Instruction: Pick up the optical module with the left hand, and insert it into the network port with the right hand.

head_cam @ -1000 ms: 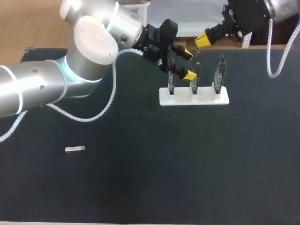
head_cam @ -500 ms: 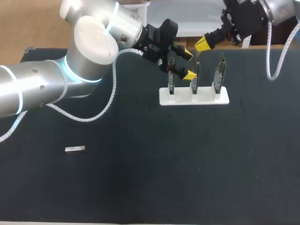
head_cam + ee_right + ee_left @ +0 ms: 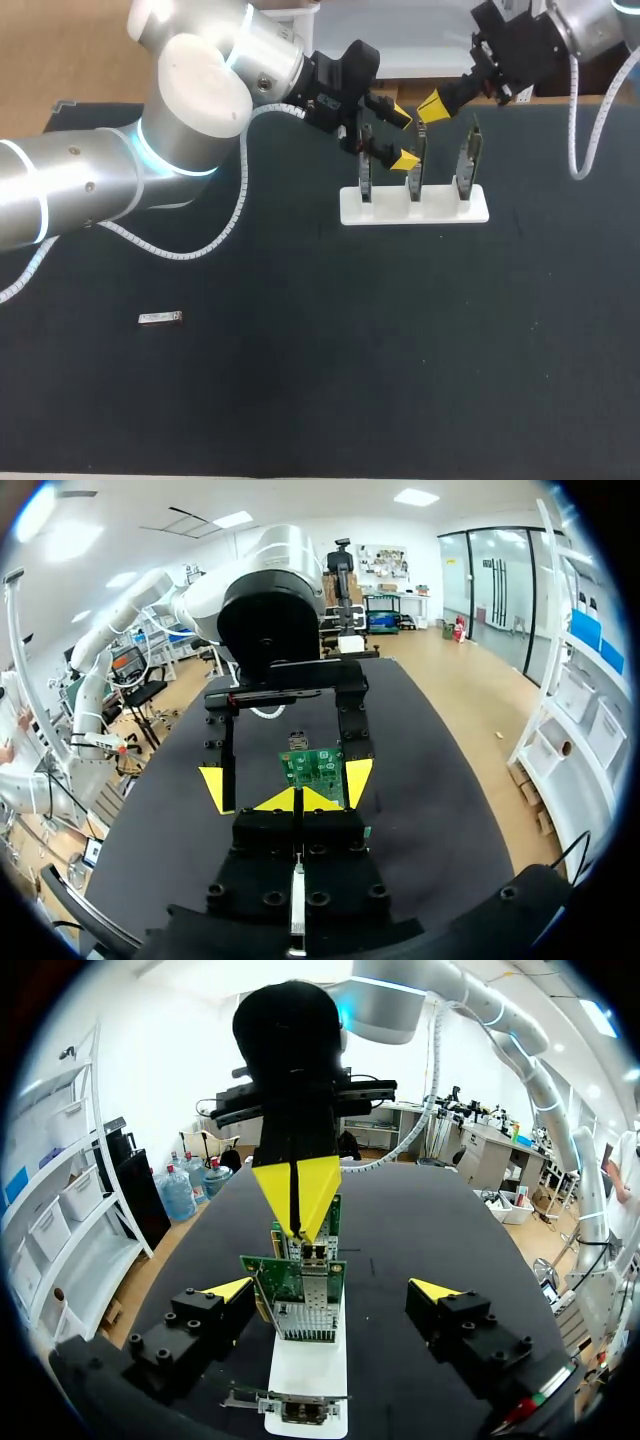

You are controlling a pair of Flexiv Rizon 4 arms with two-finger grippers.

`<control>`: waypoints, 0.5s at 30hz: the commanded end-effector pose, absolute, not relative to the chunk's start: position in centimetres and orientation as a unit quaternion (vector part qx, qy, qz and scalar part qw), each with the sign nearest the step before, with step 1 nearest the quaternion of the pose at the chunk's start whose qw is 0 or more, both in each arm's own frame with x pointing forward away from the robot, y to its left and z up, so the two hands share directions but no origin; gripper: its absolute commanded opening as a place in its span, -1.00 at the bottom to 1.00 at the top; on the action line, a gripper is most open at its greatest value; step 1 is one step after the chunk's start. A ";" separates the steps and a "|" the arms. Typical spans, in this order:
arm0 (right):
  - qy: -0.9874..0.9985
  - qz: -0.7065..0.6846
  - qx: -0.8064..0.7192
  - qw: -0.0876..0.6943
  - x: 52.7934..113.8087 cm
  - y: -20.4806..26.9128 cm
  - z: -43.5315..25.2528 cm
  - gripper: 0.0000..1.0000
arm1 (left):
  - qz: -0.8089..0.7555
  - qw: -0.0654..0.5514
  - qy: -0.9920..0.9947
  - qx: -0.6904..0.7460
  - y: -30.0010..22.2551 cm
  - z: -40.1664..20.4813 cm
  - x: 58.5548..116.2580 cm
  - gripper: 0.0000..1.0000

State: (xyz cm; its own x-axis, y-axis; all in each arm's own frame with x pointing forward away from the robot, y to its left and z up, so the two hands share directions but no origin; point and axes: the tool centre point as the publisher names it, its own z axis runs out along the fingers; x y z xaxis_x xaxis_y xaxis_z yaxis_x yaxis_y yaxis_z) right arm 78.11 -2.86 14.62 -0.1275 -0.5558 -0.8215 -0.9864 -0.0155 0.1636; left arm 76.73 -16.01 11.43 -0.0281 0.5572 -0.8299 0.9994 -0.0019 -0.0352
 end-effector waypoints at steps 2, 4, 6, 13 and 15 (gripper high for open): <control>0.642 0.388 -0.602 0.274 78.4 -2.7 14.3 -1.00 | -0.344 0.318 0.630 0.620 -16.1 11.5 77.0 1.00; 0.642 0.388 -0.602 0.273 78.4 -2.7 14.3 -1.00 | -0.344 0.318 0.630 0.620 -16.1 11.5 77.0 1.00; 0.639 0.387 -0.605 0.276 78.3 -2.6 14.5 -1.00 | -0.344 0.318 0.630 0.620 -16.1 11.5 77.0 1.00; 0.629 0.385 -0.611 0.286 78.1 -2.3 15.5 -1.00 | -0.344 0.318 0.630 0.620 -16.1 11.5 77.0 1.00; 0.628 0.384 -0.613 0.288 78.1 -2.3 15.6 -1.00 | -0.344 0.318 0.630 0.620 -16.1 11.5 77.0 1.00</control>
